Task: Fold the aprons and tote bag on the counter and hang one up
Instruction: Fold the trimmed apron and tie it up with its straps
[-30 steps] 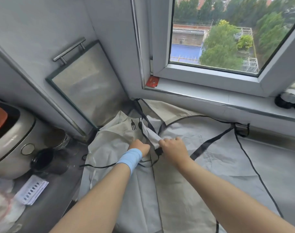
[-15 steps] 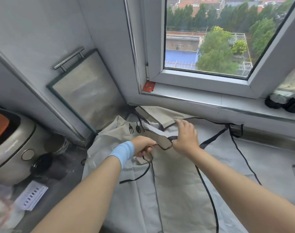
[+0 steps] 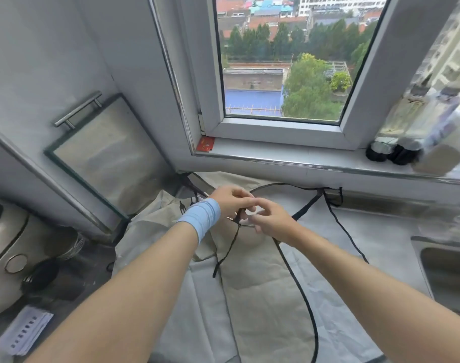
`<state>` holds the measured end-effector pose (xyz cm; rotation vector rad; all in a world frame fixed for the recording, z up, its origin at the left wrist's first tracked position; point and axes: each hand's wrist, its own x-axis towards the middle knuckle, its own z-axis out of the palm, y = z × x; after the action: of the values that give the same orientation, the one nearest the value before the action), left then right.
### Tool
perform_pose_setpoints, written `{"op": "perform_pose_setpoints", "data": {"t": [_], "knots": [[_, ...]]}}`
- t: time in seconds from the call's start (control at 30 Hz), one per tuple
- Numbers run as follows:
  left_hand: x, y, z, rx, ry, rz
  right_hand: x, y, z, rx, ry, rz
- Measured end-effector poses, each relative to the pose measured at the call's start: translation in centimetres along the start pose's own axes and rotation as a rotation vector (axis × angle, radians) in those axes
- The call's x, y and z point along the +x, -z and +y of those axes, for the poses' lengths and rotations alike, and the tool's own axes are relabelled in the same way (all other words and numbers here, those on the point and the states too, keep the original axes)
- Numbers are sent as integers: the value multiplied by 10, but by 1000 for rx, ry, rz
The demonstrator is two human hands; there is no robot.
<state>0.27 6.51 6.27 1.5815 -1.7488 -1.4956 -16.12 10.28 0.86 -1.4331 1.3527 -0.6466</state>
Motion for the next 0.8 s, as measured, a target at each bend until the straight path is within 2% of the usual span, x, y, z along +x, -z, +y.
{"op": "perform_pose_setpoints", "data": {"t": [0.1, 0.27, 0.33, 0.4, 0.43, 0.5, 0.6, 0.7, 0.8], "knots": [[7, -12, 18, 15, 18, -55, -5, 14, 1, 125, -105, 79], [5, -21, 11, 374, 169, -174, -9, 46, 24, 322, -376, 369], [6, -34, 8, 234, 166, -101, -15, 49, 29, 503, -482, 327], [10, -55, 10, 67, 134, -35, -21, 48, 31, 701, -547, 144], [14, -68, 10, 64, 119, -45, -25, 48, 32, 759, -532, 64], [18, -92, 10, 146, 107, -156, -30, 50, 36, 725, -467, 25], [27, -108, 7, 179, 91, -282, -30, 60, 45, 453, -451, 241], [41, -104, 1, 382, 35, -190, -21, 73, 65, 351, -478, 467], [53, -99, -8, 559, 51, -134, -11, 75, 82, 216, -403, 570]]}}
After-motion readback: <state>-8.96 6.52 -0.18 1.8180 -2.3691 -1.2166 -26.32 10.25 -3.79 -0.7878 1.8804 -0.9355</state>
